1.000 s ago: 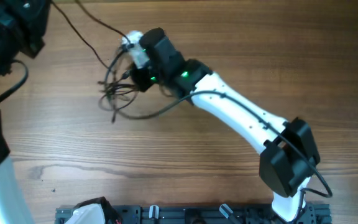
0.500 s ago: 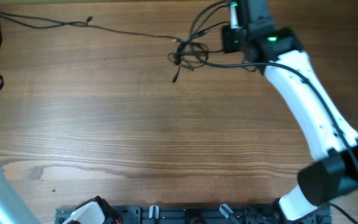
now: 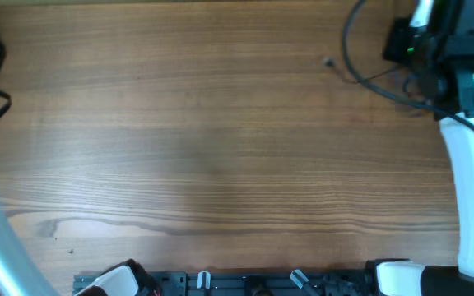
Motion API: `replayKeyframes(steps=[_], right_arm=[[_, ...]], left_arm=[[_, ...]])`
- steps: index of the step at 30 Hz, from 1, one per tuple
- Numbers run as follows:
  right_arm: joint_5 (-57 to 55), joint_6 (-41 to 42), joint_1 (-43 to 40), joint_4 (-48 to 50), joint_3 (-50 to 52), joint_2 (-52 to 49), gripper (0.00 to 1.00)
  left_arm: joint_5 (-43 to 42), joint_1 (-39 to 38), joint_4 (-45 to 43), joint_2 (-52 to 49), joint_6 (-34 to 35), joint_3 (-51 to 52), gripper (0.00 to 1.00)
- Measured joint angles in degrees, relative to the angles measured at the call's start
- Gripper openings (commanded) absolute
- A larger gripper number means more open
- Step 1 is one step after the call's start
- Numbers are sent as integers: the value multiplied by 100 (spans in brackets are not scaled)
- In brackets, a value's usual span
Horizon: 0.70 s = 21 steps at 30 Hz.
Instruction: Untangle cables
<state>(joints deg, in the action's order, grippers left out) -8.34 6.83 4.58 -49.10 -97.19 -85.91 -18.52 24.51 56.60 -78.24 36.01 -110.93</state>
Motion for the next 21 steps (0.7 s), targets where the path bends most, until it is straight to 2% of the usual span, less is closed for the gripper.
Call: replayKeyframes(steps=[5, 6, 7, 8, 9, 10, 11, 12, 14, 17, 18, 21], right_arm=[[393, 273, 1224, -149, 9, 0, 4], [450, 326, 1436, -151, 9, 0, 28], [474, 369, 1596, -149, 9, 0, 76], [492, 402, 1696, -151, 9, 0, 100], [494, 428, 1764, -149, 9, 0, 100], [518, 431, 1818, -153, 9, 0, 100], [570, 431, 1864, -186, 9, -7, 100], [614, 431, 1878, -267, 9, -24, 100], [684, 435, 1880, -455, 9, -133, 100], [726, 772, 1882, -682, 9, -566, 100], [732, 1029, 1888, -719, 24, -706, 100], [907, 2011, 1915, -715, 339, -1121, 100]], left_arm=[[-155, -761, -157, -70, -33, 0, 4], [-173, -841, -155, -98, -39, 0, 4], [-175, -885, -153, -120, -42, 0, 5], [-173, -920, -146, -133, -39, 0, 12], [-173, -951, -127, -138, -48, 0, 39], [-173, -1010, -105, -144, -94, 0, 57], [-175, -1104, -85, -146, -144, 0, 82], [-179, -1196, -79, -146, -173, 0, 89], [-195, -1379, -63, -146, -249, 0, 100], [-199, -1572, -68, -146, -385, 0, 100], [-197, -1587, -68, -146, -411, 0, 98], [-195, -1589, -70, -146, -446, 0, 100]])
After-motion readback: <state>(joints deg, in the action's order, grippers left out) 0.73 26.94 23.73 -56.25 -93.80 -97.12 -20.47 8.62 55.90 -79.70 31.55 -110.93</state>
